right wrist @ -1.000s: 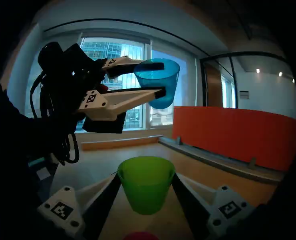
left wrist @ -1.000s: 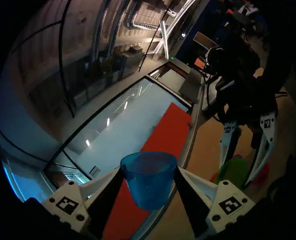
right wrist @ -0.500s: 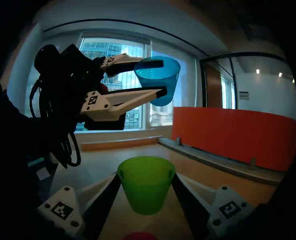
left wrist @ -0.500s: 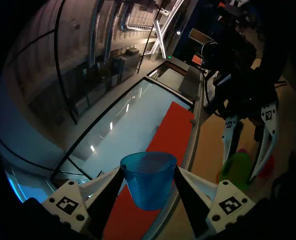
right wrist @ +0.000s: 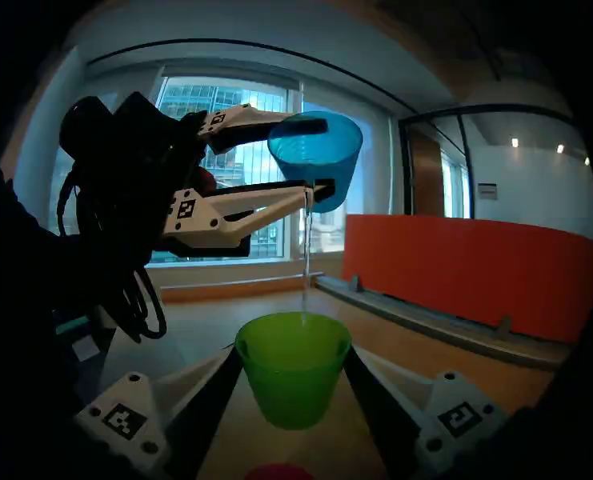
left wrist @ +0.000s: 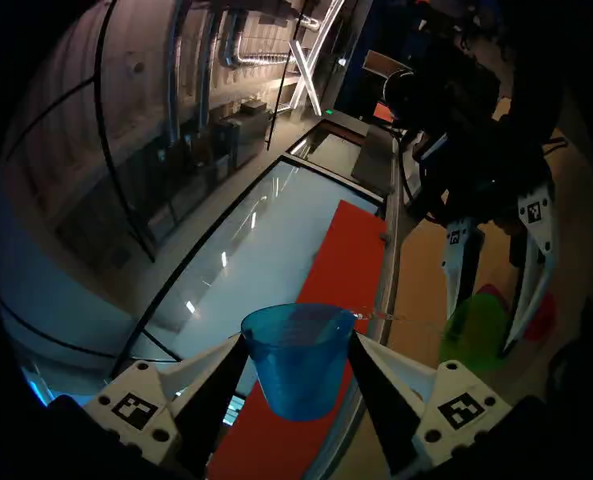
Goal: Pour water
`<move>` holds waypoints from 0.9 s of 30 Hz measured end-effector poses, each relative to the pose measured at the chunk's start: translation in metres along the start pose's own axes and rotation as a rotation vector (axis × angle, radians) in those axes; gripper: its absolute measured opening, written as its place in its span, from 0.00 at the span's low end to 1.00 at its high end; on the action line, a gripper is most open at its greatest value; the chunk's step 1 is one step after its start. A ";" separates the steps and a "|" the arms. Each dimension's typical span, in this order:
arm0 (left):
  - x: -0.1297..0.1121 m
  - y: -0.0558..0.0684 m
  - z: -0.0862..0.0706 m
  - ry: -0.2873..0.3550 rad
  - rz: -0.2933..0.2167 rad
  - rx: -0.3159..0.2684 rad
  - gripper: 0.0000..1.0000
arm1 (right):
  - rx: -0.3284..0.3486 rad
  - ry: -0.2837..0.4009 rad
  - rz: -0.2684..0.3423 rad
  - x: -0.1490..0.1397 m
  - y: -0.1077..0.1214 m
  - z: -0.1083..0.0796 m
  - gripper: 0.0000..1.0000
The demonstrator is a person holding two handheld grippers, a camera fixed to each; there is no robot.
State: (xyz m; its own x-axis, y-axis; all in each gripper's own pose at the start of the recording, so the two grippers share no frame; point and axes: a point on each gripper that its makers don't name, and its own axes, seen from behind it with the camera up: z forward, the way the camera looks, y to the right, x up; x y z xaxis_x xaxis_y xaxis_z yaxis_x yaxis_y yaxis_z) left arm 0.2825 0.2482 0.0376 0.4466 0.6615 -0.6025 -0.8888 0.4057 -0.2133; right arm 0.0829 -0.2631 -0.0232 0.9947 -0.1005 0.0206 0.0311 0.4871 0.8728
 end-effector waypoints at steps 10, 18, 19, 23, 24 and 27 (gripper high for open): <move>0.003 -0.001 -0.001 0.006 0.019 0.003 0.85 | -0.006 0.002 -0.001 0.001 0.001 -0.001 0.90; 0.005 0.001 -0.002 0.010 0.032 0.001 0.85 | -0.008 0.002 -0.004 0.001 0.002 -0.002 0.90; 0.005 0.001 -0.002 0.010 0.033 0.001 0.85 | -0.009 0.002 -0.004 0.001 0.002 -0.002 0.90; 0.007 0.001 -0.002 0.013 0.041 0.000 0.85 | -0.010 0.002 -0.003 0.001 0.002 -0.002 0.91; 0.007 0.001 -0.002 0.013 0.044 0.000 0.85 | -0.010 0.002 -0.004 0.001 0.002 -0.002 0.90; 0.007 0.001 -0.003 0.014 0.054 0.000 0.85 | -0.011 0.003 -0.005 0.002 0.002 -0.002 0.90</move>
State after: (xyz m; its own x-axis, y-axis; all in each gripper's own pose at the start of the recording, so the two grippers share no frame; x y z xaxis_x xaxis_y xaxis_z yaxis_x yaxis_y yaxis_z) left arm 0.2845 0.2519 0.0311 0.3965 0.6736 -0.6237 -0.9115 0.3697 -0.1803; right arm 0.0848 -0.2606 -0.0220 0.9949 -0.1002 0.0148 0.0370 0.4957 0.8677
